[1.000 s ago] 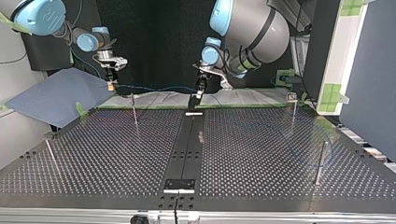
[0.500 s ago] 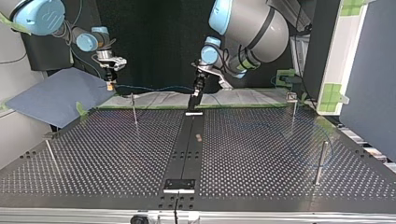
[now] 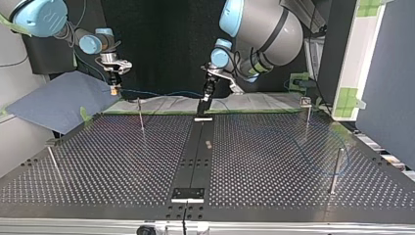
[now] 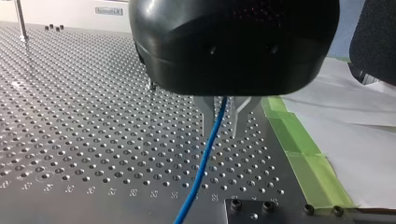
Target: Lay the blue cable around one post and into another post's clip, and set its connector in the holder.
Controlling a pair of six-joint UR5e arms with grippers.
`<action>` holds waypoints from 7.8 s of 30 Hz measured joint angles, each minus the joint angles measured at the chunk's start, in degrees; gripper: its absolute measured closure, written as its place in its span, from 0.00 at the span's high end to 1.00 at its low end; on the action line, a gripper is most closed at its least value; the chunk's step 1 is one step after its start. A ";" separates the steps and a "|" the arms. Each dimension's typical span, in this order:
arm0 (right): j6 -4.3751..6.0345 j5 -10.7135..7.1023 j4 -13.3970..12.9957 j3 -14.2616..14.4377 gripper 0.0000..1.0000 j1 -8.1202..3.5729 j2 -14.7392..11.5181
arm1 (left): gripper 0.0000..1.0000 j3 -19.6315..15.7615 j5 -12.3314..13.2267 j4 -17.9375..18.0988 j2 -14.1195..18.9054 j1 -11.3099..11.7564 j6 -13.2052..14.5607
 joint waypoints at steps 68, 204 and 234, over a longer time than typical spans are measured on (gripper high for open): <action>0.40 0.83 4.96 -0.35 0.00 -5.96 -6.50 | 0.00 3.97 2.22 -0.71 -0.08 -7.40 -4.30; 7.47 0.83 1.79 0.31 0.00 -6.43 -7.27 | 0.00 6.53 8.34 -10.74 4.38 -3.93 -6.57; 8.05 1.13 3.60 -2.82 0.00 -6.52 -6.76 | 0.00 12.64 8.93 -16.76 2.79 -2.17 -6.60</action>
